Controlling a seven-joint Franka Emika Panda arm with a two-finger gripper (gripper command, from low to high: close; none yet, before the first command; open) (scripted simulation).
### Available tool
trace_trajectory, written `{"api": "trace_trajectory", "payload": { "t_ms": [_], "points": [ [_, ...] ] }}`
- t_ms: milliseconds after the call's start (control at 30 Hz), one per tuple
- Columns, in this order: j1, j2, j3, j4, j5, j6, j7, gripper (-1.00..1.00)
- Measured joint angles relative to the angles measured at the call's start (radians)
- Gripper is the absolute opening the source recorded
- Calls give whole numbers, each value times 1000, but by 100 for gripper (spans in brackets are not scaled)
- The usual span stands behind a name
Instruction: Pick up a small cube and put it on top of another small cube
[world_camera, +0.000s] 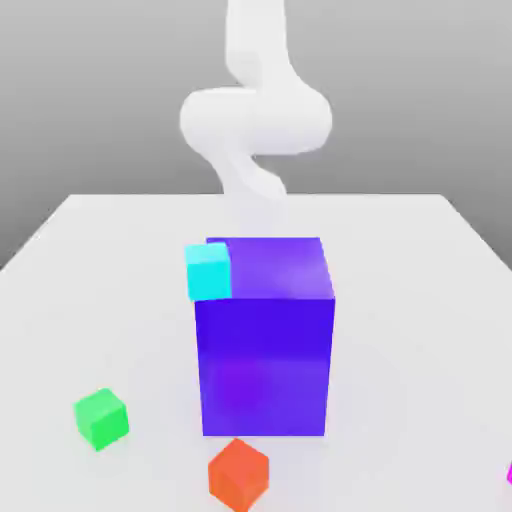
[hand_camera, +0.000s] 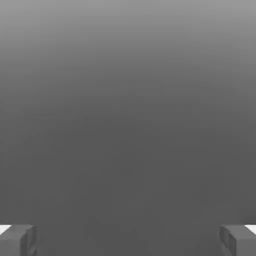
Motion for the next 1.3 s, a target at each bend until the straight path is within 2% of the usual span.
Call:
{"api": "trace_trajectory", "payload": {
  "t_ms": [367, 600, 833, 1100, 1233, 1267, 1300],
  "points": [
    [-21, 401, 208, 57, -126, 71, 208, 0],
    [23, 659, 294, 94, -238, 112, 361, 0],
    [112, 909, 317, 129, -316, 158, 490, 0],
    [218, 1172, 345, 164, -321, 228, 583, 0],
    [276, 1316, 289, 199, -381, 320, 635, 0],
    [286, 1338, 277, 205, -392, 336, 643, -100],
    [286, 1338, 277, 205, -392, 336, 643, -100]
  ]
}}
